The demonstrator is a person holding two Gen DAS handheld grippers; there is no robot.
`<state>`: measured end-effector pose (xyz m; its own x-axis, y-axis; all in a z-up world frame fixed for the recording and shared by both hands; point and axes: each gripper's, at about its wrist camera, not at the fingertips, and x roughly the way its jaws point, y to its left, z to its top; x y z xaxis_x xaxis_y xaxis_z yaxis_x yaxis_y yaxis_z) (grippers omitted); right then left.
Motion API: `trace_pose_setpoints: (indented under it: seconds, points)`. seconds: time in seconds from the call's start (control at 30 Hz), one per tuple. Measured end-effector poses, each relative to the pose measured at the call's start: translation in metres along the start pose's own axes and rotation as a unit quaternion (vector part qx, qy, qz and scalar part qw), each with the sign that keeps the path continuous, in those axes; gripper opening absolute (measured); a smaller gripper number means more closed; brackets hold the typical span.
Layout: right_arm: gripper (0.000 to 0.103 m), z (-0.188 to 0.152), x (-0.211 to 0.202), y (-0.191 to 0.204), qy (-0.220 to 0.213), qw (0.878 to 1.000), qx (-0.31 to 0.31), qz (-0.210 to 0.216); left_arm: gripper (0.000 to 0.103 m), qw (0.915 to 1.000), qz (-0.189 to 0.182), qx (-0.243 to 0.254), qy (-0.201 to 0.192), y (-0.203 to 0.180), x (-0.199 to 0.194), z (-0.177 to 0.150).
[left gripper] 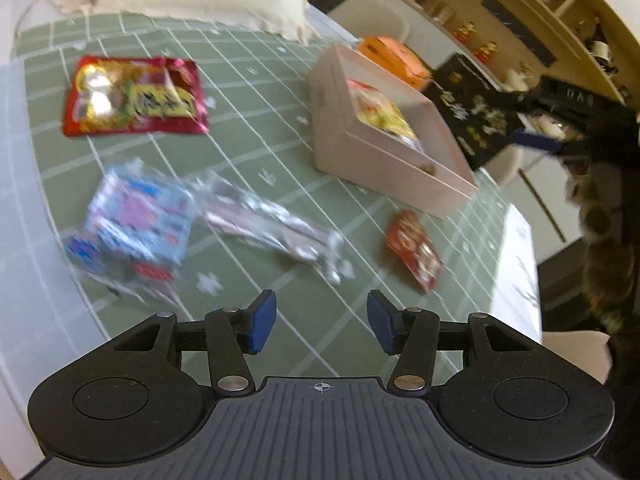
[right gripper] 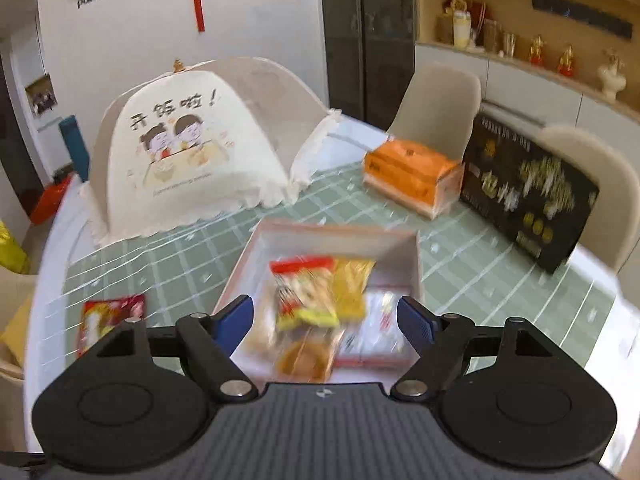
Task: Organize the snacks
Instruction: 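Drop the red-white snack bag into the pink box with the right tool, then move both open tools back toward the loose packs on the table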
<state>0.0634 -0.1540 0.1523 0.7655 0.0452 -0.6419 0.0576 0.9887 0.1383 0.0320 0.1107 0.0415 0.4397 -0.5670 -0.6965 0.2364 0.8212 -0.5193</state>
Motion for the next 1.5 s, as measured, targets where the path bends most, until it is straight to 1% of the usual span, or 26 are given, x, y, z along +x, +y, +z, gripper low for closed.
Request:
trace_pose_setpoints:
  seconds: [0.1,0.17,0.27,0.33,0.43,0.5,0.57,0.63,0.7,0.77,0.83,0.9,0.97,1.03,1.07,1.1,1.17,1.2,1.27,1.33,1.37,1.43,1.5]
  points:
    - [0.080,-0.025,-0.006,0.000,0.023,0.999,0.017,0.020,0.050,0.9997,-0.024,-0.001,0.002,-0.010,-0.001,-0.008]
    - [0.080,-0.042,-0.012,0.005,0.029,0.999,0.011,0.023,0.047,0.9995,-0.033,0.001,0.005,-0.016,0.000,-0.012]
    - [0.080,-0.063,-0.022,0.016,0.037,0.999,0.007,0.034,0.039,0.9986,-0.046,-0.019,0.015,-0.026,0.004,-0.021]
    - [0.080,-0.070,-0.030,0.021,0.044,0.997,0.019,0.054,0.033,0.9978,-0.059,-0.023,0.016,-0.032,0.006,-0.028]
    - [0.080,-0.075,-0.045,0.036,0.044,0.995,0.042,0.077,0.032,0.9973,-0.066,-0.017,0.026,-0.038,0.009,-0.043]
    - [0.080,-0.077,-0.056,0.050,0.041,0.993,0.056,0.091,0.032,0.9953,-0.082,-0.032,0.040,-0.034,0.010,-0.054]
    - [0.080,-0.079,-0.066,0.069,0.041,0.992,0.063,0.099,0.032,0.9928,-0.098,-0.049,0.049,-0.025,0.005,-0.065]
    - [0.080,-0.083,-0.076,0.095,0.044,0.991,0.064,0.105,0.032,0.9915,-0.109,-0.051,0.049,-0.016,-0.005,-0.072]
    - [0.080,-0.084,-0.084,0.122,0.052,0.992,0.060,0.102,0.032,0.9906,-0.118,-0.057,0.040,-0.006,-0.020,-0.077]
    - [0.080,-0.086,-0.089,0.153,0.067,0.991,0.052,0.107,0.032,0.9904,-0.122,-0.058,0.027,0.005,-0.036,-0.079]
    - [0.079,-0.087,-0.095,0.186,0.075,0.991,0.034,0.104,0.032,0.9880,-0.136,-0.071,0.020,0.017,-0.050,-0.081]
    - [0.079,-0.088,-0.104,0.214,0.071,0.992,0.022,0.098,0.032,0.9860,-0.147,-0.076,0.021,0.024,-0.059,-0.081]
    - [0.079,-0.086,-0.116,0.238,0.069,0.991,0.023,0.112,0.032,0.9861,-0.150,-0.070,0.017,0.026,-0.067,-0.082]
    - [0.079,-0.082,-0.127,0.256,0.061,0.991,0.016,0.119,0.032,0.9839,-0.162,-0.072,0.018,0.030,-0.075,-0.081]
    - [0.079,-0.078,-0.133,0.265,0.050,0.993,0.005,0.110,0.032,0.9833,-0.167,-0.069,0.021,0.032,-0.080,-0.080]
    - [0.079,-0.075,-0.138,0.270,0.038,0.994,-0.004,0.098,0.032,0.9849,-0.162,-0.058,0.020,0.033,-0.086,-0.077]
    - [0.079,-0.067,-0.144,0.272,0.003,0.998,-0.029,0.061,0.031,0.9914,-0.127,-0.030,0.005,0.037,-0.100,-0.067]
    - [0.079,-0.064,-0.145,0.270,-0.013,0.998,-0.041,0.041,0.031,0.9945,-0.103,-0.019,-0.002,0.042,-0.106,-0.060]
    - [0.079,-0.057,-0.140,0.258,-0.049,0.997,-0.063,-0.021,0.031,0.9980,-0.061,-0.001,-0.015,0.053,-0.117,-0.043]
    - [0.079,-0.052,-0.133,0.237,-0.074,0.991,-0.078,-0.082,0.031,0.9990,-0.027,0.014,-0.032,0.063,-0.128,-0.021]
    - [0.079,-0.049,-0.127,0.222,-0.080,0.987,-0.077,-0.112,0.031,0.9989,-0.016,0.019,-0.040,0.066,-0.133,-0.012]
    - [0.079,-0.042,-0.117,0.188,-0.079,0.984,-0.055,-0.148,0.031,0.9977,0.003,0.031,-0.061,0.066,-0.141,0.010]
    - [0.079,-0.039,-0.108,0.153,-0.082,0.982,-0.029,-0.170,0.031,0.9956,0.017,0.043,-0.081,0.060,-0.143,0.028]
